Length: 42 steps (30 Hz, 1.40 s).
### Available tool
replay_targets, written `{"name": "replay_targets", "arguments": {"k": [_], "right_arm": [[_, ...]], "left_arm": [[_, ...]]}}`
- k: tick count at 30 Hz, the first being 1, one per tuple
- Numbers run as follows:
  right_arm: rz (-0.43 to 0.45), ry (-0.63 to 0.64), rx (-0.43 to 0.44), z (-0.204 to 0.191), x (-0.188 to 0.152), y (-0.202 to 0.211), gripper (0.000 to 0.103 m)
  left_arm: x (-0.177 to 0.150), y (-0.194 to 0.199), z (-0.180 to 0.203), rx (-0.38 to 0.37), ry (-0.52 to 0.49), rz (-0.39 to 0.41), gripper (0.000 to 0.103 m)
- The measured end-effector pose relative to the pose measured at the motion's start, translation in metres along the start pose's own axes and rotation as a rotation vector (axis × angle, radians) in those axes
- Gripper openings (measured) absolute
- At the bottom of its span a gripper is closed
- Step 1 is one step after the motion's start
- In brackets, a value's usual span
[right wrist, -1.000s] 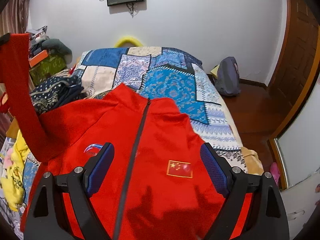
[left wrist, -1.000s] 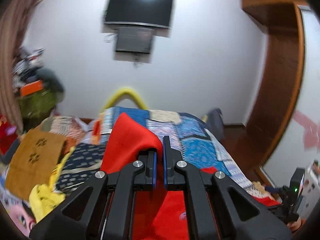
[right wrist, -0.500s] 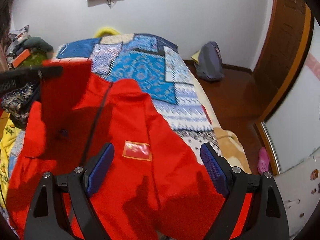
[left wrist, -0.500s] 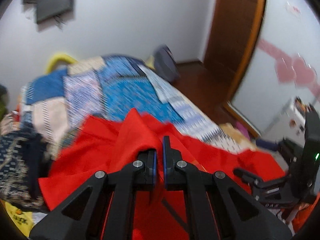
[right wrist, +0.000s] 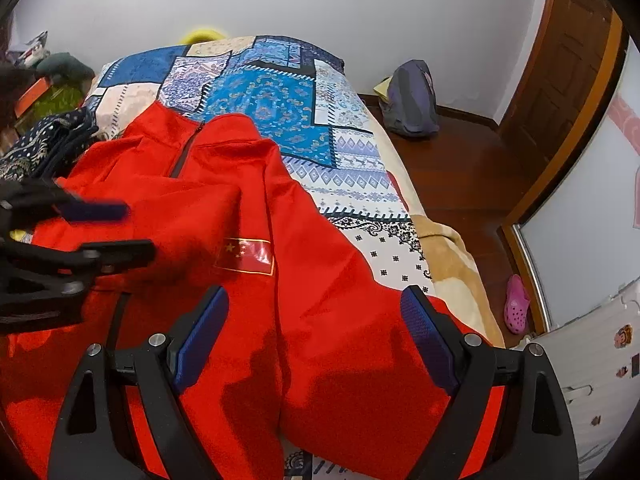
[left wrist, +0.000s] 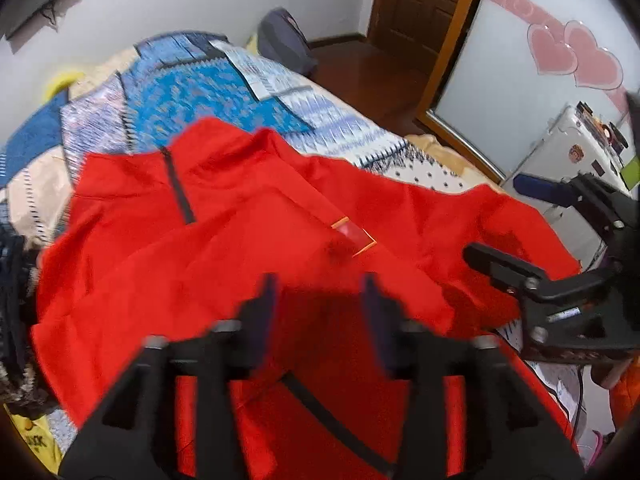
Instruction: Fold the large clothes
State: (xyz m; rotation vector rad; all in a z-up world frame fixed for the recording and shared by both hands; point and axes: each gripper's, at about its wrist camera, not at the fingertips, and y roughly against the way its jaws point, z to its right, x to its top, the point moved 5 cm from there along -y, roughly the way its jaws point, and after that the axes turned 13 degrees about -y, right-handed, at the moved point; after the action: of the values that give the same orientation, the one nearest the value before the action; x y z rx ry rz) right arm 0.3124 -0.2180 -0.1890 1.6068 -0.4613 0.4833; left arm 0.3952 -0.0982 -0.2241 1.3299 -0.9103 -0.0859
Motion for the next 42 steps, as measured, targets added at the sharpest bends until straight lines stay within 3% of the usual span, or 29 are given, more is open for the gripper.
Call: {"name": "replay_targets", "arguments": {"k": [4,8,12,14,20,25,31,33,35,36,42], "right_arm": [[0.016,0.025,0.024,-0.012,0.005,0.005,0.086],[0.03,0.07,0.051,-0.033,0.009,0.005,0.086],[-0.001,0.124,0.083,-0.058,0.007,-0.007,0.086],[-0.039,0.154,0.105,-0.073,0.002,-0.019,0.085],[-0.144,0.185,0.13,-0.099,-0.017,-0.054,0.084],[-0.198,0.199,0.114,-0.113,-0.022,-0.078,0.074],[-0.214,0.193,0.095,-0.121,-0.02,-0.096,0.059],[-0.215,0.194,0.101,-0.122,-0.02,-0.098,0.043],[-0.22,0.19,0.118,-0.123,-0.02,-0.098,0.02],[-0.218,0.19,0.116,-0.123,-0.02,-0.098,0.015],[-0.115,0.201,0.096,-0.12,-0.004,-0.072,0.009]], "left_arm": [[-0.003,0.043,-0.023,0.066,0.024,0.078,0.07],[-0.03,0.095,-0.068,0.225,0.075,0.131,0.086],[-0.079,0.118,-0.111,0.36,0.115,0.079,0.088],[-0.108,0.121,-0.13,0.393,0.151,0.035,0.088],[-0.21,0.106,-0.166,0.417,0.295,-0.124,0.088],[-0.266,0.082,-0.168,0.359,0.383,-0.189,0.087],[-0.27,0.051,-0.159,0.331,0.361,-0.213,0.088],[-0.265,0.038,-0.159,0.353,0.353,-0.224,0.088],[-0.259,0.035,-0.163,0.39,0.353,-0.211,0.088],[-0.257,0.034,-0.165,0.398,0.357,-0.208,0.088],[-0.252,0.035,-0.177,0.46,0.387,-0.192,0.088]]}}
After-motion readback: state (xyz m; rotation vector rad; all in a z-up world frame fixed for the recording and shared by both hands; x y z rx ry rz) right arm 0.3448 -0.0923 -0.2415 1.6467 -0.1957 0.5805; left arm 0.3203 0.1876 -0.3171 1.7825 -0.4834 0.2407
